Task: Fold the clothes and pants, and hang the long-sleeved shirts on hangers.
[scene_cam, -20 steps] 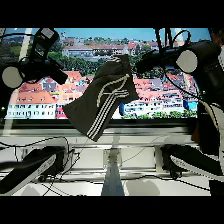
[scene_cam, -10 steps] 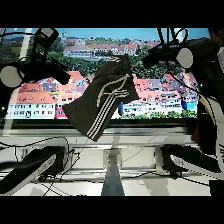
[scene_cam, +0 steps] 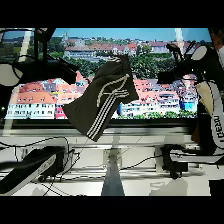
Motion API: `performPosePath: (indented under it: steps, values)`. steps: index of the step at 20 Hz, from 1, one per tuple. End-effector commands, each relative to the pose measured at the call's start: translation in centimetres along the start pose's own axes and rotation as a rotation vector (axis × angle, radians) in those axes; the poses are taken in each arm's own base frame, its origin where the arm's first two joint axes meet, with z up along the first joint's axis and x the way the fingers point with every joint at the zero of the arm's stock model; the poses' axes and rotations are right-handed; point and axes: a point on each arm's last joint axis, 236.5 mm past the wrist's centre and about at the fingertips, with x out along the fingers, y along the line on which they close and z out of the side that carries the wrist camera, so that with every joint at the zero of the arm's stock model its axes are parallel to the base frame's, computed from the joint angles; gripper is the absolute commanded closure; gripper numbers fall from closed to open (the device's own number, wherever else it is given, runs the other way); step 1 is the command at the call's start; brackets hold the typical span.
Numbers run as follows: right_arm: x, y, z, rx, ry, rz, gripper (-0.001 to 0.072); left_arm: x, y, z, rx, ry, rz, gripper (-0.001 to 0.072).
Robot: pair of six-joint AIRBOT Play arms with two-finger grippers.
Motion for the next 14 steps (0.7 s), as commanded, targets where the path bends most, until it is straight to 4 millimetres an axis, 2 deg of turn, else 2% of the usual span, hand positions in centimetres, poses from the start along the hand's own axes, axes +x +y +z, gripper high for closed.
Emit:
performPosePath:
  steps: [1,2,6,7,8,9,11,14]
  values:
    - [2.7,0.8,-1.2,0.195,-0.004,0.181,0.0247,0.0,-0.4,0.2,-0.011,-0.008,-0.015,0.0701]
    - [4.1,0.3,-1.4,0.25,-0.016,0.163,0.0133,0.0,-0.4,0.2,-0.011,-0.008,-0.015,0.0701]
    - [8.4,-1.4,-1.6,0.309,-0.094,0.07,0.013,0.0,-0.4,0.2,-0.011,-0.009,-0.015,0.0701]
    - [8.9,-1.5,-1.6,0.33,-0.105,0.059,0.0135,0.0,-0.4,0.2,-0.011,-0.008,-0.014,0.07]
    - [9.2,-1.3,-1.6,0.374,-0.105,0.058,0.0245,0.0,-0.4,0.2,-0.011,-0.008,-0.015,0.07]
    - [9.3,-1.1,-1.4,0.397,-0.109,0.058,0.0276,0.0,-0.4,0.2,-0.011,-0.008,-0.015,0.07]
    - [9.6,-0.7,-1.2,0.439,-0.109,0.084,0.0275,0.0,-0.4,0.2,-0.011,-0.008,-0.015,0.0701]
    - [10.5,1.1,-1.3,0.491,-0.075,0.174,0.0259,0.0,-0.4,0.2,-0.011,-0.008,-0.014,0.07]
